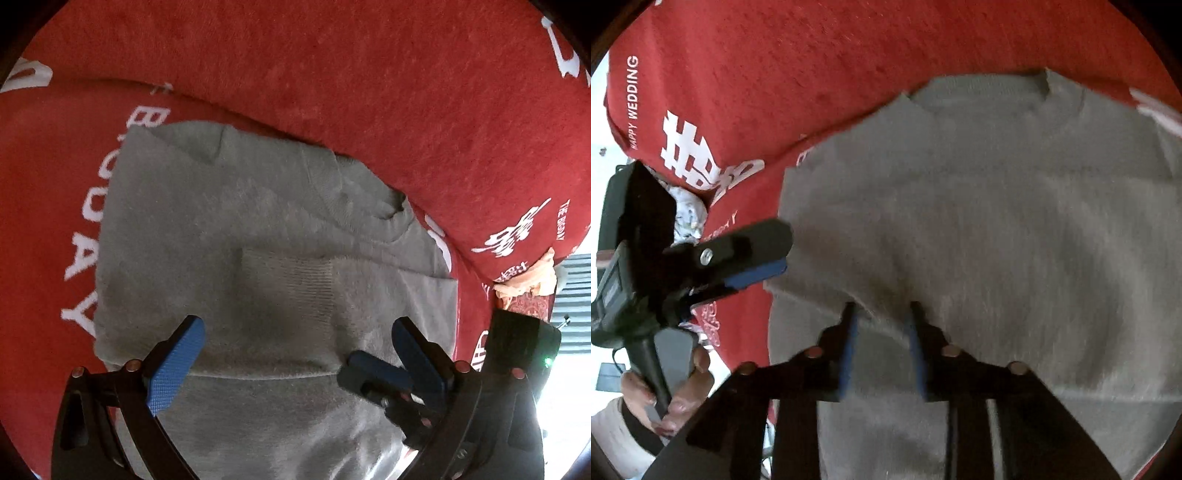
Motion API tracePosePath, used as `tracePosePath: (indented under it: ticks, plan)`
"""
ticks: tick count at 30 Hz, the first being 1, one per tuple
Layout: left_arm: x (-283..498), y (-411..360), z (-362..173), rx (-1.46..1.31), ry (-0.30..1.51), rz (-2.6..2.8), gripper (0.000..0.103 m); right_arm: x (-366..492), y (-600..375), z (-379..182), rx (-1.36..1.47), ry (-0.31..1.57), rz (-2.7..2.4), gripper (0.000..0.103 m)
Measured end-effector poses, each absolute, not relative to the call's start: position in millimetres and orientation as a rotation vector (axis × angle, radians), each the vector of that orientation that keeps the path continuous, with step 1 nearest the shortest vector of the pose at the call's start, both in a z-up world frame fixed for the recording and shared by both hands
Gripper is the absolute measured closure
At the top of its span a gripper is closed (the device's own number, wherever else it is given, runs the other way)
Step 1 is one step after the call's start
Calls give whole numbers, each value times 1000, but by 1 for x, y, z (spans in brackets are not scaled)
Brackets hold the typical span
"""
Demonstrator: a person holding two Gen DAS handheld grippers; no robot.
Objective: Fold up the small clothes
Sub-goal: 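Fold the held sleeve across the sweater body with the right gripper and release, then fold the side edge inward with the right gripper while the left gripper pins the cuff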
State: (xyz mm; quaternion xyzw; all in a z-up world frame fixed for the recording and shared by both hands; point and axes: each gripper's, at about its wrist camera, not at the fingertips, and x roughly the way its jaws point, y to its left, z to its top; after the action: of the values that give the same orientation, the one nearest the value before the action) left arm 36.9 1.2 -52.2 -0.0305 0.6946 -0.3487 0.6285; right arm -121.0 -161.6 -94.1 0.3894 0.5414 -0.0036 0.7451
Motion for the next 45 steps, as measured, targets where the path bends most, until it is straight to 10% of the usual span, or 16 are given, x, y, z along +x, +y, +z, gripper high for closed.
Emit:
tracePosePath:
  ticks: [16,20,22,38,45]
  plan:
    - [15,-24,-72,39,1647,-755,4,-330,-288,-113,1458,883,-534,61]
    - [16,-23,-74,66,1640,-703,58,-327,-295,-123,1545,793,-543,60]
    - [19,-18,-74,20,1660,-722,81,-319,-295,-123,1540,788,-554,96]
    - [17,17,-53,227,1536,-570,81,-324,-319,-114,1355,954,-520,94]
    - [20,14,-34,236,1503,-601,81,-335,-320,-70,1225,951,-458,67]
